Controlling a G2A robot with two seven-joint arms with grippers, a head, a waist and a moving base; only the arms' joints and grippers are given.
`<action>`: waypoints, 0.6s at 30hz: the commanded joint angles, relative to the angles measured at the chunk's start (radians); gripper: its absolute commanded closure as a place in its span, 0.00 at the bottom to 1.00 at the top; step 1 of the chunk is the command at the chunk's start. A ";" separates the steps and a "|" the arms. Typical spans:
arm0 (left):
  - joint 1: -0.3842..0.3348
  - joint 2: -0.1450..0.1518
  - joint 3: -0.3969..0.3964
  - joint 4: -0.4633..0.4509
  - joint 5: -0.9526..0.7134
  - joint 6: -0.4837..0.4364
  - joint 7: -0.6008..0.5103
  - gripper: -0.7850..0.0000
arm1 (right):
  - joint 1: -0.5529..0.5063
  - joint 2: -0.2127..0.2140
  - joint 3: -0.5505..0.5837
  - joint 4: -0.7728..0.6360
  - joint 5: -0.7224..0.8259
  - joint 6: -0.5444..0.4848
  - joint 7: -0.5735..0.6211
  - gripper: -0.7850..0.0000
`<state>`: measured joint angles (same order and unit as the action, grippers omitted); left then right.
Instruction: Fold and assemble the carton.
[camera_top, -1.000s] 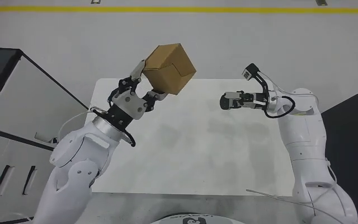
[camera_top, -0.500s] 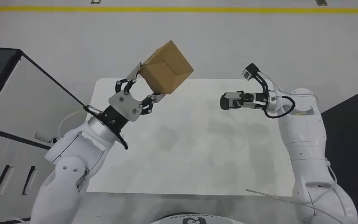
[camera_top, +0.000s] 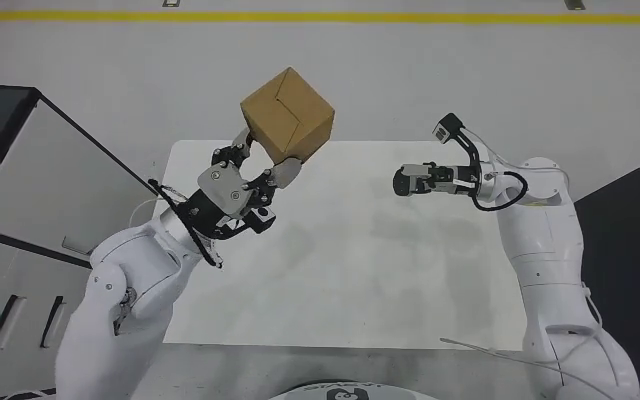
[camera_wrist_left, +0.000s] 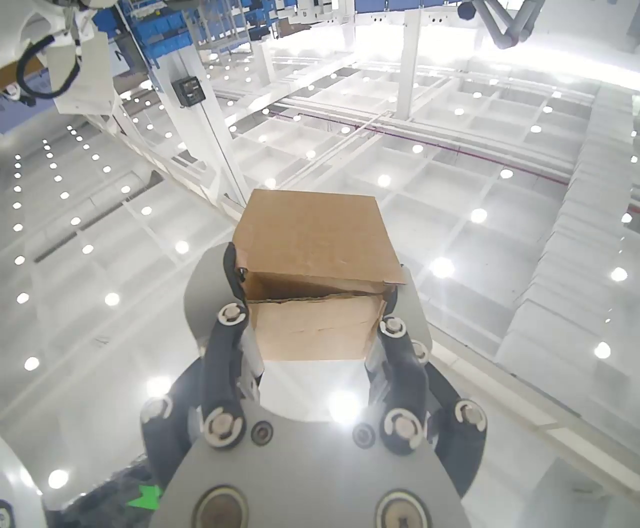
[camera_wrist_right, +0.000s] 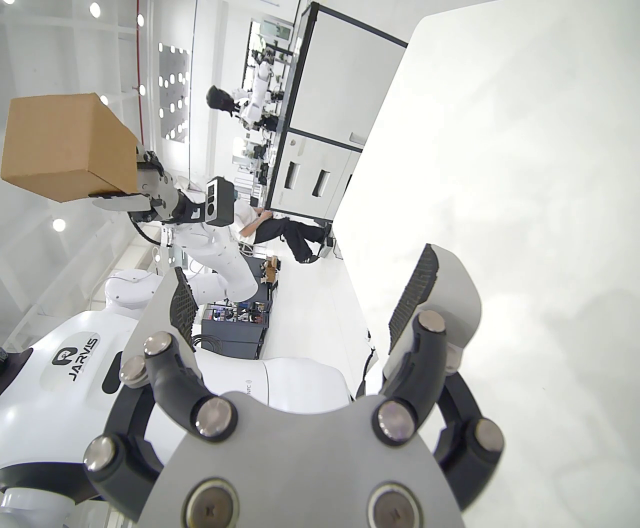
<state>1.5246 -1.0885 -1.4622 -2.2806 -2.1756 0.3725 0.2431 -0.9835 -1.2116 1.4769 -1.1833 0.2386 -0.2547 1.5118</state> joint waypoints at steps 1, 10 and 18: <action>-0.006 -0.002 -0.003 0.006 -0.064 -0.004 0.007 1.00 | 0.000 0.000 0.000 0.000 0.000 0.000 0.000 0.00; -0.016 -0.009 -0.002 0.028 -0.272 -0.008 0.006 1.00 | 0.000 0.000 0.000 0.000 0.000 0.000 0.000 0.00; -0.018 -0.013 -0.008 0.040 -0.391 0.000 -0.001 1.00 | 0.000 0.000 0.000 0.000 0.000 0.000 0.000 0.00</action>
<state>1.5066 -1.1016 -1.4679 -2.2413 -2.5604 0.3740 0.2370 -0.9835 -1.2116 1.4769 -1.1833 0.2386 -0.2547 1.5118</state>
